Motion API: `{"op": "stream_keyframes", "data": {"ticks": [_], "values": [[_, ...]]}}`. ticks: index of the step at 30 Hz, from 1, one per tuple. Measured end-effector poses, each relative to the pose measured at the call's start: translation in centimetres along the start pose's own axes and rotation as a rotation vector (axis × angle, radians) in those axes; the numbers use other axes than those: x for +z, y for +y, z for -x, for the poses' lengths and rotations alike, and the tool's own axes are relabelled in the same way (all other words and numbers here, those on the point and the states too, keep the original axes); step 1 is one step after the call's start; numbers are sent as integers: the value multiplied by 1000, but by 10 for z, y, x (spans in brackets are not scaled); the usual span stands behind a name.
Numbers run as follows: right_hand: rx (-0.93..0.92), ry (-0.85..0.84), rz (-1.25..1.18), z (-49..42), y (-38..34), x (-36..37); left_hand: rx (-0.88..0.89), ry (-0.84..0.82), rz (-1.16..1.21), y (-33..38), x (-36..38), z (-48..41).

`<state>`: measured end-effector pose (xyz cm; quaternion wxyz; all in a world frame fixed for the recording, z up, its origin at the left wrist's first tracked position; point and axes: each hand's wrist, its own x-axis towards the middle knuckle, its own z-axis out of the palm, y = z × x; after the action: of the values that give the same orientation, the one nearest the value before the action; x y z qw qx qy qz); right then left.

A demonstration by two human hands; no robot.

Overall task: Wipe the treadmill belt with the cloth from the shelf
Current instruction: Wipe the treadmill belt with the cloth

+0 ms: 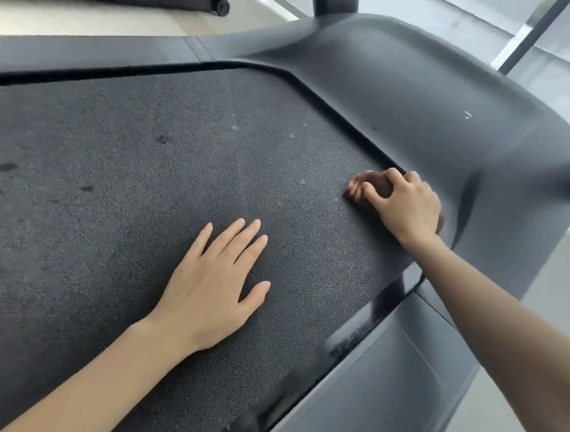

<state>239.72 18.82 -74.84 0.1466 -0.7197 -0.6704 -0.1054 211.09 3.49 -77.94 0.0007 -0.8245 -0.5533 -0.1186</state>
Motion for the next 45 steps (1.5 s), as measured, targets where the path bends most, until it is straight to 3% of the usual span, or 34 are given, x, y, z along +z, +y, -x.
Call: {"op": "stream_keyframes", "data": {"ticks": [4,12,18,33,45], "values": [[-13,44,22,27,-9,-5,-4,17,14,3,0,2],[-331,187,-94,120,-53,-18,-52,26,55,0,2,2],[-336,160,-144,86,-58,-8,-57,21,61,1,2,3],[-17,-76,-9,-65,-109,30,-90,78,202,-2,0,-1],[-336,103,-92,43,-119,8,-93,68,172,1,-2,2]]}}
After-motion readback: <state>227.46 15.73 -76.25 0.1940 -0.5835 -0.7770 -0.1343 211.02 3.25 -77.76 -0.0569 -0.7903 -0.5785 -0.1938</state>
